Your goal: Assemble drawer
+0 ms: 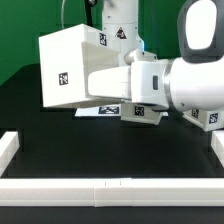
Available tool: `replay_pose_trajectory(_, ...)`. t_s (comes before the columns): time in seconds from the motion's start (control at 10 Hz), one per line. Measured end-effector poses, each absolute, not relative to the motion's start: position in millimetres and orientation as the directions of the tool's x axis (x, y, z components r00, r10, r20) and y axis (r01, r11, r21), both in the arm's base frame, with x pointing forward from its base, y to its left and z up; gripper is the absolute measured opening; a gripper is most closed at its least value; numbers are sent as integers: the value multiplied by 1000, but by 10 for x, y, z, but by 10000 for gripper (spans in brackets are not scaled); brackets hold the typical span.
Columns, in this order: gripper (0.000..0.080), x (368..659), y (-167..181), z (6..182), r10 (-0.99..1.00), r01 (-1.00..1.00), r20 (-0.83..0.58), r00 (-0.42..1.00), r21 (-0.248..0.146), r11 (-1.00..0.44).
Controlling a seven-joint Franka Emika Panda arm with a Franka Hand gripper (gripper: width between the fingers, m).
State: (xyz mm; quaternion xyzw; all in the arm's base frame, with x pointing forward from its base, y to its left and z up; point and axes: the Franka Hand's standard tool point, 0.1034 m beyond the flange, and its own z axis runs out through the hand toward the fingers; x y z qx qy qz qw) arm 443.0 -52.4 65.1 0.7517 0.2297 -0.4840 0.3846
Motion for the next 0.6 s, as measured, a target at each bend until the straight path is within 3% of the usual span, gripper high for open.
replay_pose_trajectory(0.1,31,4425,-649,616,-121,675,-898,423,402,-619)
replay_pose_trajectory(0.2,31,4452,-701,551,-135,653,-892,431,411,-636)
replay_pose_trajectory(0.6,31,4451,-678,538,-128,657,-894,430,407,-634)
